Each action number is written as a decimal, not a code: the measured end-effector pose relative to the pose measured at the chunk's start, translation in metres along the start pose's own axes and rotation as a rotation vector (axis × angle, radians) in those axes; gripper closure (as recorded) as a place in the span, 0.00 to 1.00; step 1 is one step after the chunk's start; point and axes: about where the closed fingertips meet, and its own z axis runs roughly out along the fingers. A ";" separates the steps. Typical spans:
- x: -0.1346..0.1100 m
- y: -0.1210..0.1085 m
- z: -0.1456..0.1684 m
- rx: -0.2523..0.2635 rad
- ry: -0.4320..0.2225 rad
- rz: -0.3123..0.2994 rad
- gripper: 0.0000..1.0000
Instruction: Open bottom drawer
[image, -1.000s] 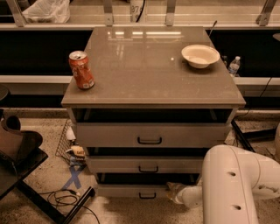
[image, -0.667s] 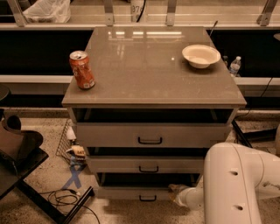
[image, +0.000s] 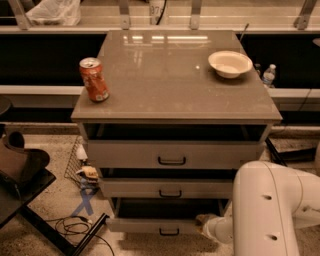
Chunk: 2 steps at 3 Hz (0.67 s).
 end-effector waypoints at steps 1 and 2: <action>0.002 0.002 -0.002 -0.002 0.006 0.006 1.00; 0.018 0.017 -0.027 -0.014 0.050 0.052 1.00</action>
Offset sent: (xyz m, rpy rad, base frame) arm -0.4125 -0.2798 0.1687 -0.4117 0.7001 -0.9212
